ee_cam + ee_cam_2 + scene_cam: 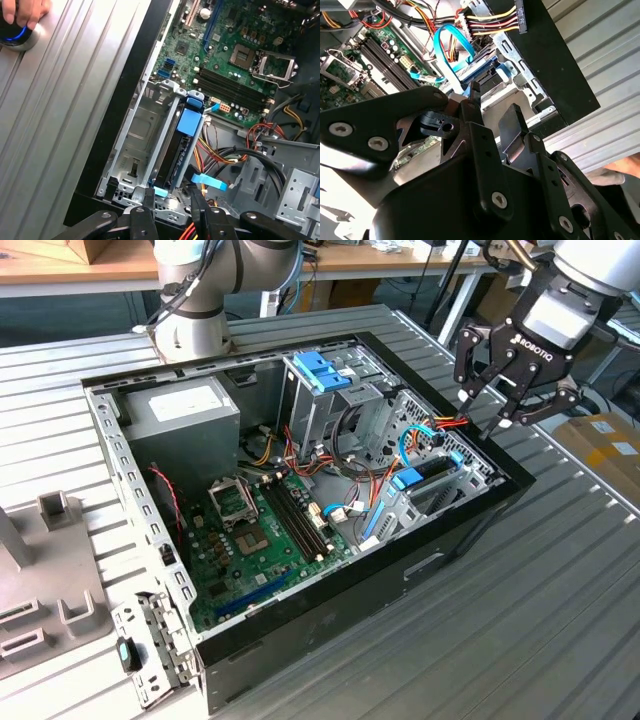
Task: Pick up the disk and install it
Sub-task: 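Insert the first disk wire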
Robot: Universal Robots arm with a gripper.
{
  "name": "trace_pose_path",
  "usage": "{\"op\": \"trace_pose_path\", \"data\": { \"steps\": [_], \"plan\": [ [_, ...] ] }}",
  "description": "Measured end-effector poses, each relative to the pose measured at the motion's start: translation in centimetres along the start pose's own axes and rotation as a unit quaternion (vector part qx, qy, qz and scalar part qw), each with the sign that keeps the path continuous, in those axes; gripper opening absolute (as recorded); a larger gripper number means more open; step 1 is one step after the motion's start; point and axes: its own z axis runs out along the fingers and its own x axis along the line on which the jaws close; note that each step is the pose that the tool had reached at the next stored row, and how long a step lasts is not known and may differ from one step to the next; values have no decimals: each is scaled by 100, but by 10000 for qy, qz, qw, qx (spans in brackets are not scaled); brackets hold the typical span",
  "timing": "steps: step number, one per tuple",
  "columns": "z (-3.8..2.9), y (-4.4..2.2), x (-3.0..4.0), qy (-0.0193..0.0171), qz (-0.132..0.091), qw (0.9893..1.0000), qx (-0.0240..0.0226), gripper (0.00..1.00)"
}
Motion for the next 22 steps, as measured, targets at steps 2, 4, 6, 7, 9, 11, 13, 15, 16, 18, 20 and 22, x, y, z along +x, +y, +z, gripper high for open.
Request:
{"op": "trace_pose_path", "data": {
  "steps": [2,4,6,7,9,11,13,15,16,18,20,22],
  "plan": [
    [0,0,0,1,-41,10000,-3,42],
    [0,0,0,3,-81,10000,-6,42],
    [0,0,0,4,-124,9999,-8,42],
    [0,0,0,4,-144,9999,-10,42],
    [0,0,0,6,-206,9998,-14,42],
    [0,0,0,7,-255,9997,-18,42],
    [0,0,0,8,-295,9996,-20,42],
    [0,0,0,9,-338,9994,-23,42],
    [0,0,0,11,-368,9993,-25,42],
    [0,0,0,12,-413,9991,-28,42],
    [0,0,0,13,-462,9989,-31,42],
    [0,0,0,14,-505,9987,-34,42]
  ]
}}
